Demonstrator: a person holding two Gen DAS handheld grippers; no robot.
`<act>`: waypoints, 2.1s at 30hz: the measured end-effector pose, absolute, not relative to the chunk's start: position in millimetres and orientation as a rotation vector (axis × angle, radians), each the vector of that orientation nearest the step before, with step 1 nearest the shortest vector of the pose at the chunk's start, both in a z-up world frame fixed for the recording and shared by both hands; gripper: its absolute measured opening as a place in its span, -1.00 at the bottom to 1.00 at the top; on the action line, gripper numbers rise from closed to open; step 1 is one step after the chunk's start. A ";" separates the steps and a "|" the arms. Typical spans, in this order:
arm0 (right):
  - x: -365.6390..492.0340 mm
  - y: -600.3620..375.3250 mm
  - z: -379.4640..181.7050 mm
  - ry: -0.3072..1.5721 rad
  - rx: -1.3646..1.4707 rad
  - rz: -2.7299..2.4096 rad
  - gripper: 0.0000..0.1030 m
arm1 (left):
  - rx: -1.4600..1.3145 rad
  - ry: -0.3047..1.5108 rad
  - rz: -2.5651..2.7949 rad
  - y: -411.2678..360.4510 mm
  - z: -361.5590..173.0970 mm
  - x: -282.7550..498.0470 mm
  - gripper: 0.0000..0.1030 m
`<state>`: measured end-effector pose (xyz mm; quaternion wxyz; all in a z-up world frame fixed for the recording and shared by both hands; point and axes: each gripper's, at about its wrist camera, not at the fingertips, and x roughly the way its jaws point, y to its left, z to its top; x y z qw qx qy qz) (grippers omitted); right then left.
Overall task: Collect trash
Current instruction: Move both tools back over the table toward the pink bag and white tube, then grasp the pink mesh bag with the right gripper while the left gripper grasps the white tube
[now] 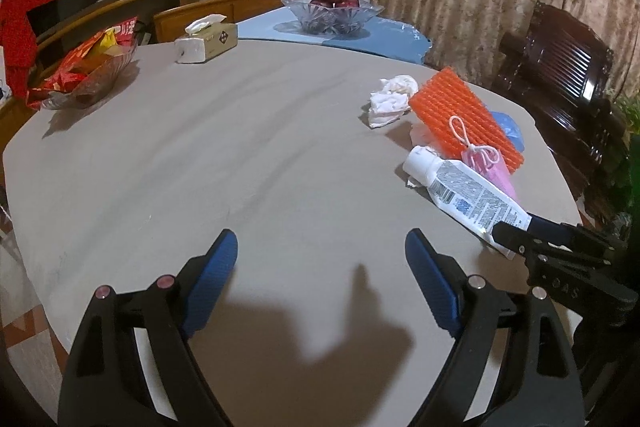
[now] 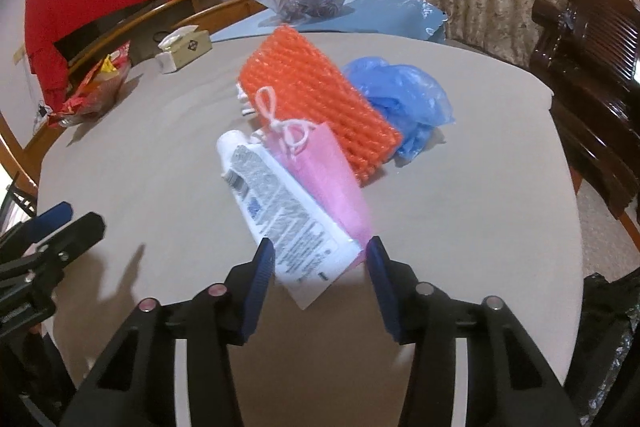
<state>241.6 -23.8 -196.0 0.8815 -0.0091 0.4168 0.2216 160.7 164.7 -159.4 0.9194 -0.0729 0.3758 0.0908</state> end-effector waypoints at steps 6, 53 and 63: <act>231.4 -16.5 -192.3 0.864 0.010 0.525 -0.09 | -0.157 0.773 0.191 165.7 -160.1 159.4 0.62; 253.7 -52.9 -182.6 0.853 0.097 0.490 -0.64 | -0.156 0.777 0.131 130.7 -156.1 188.1 0.62; 265.0 -70.7 -170.8 0.821 0.082 0.438 -0.64 | -0.141 0.827 0.085 98.5 -166.9 232.5 0.62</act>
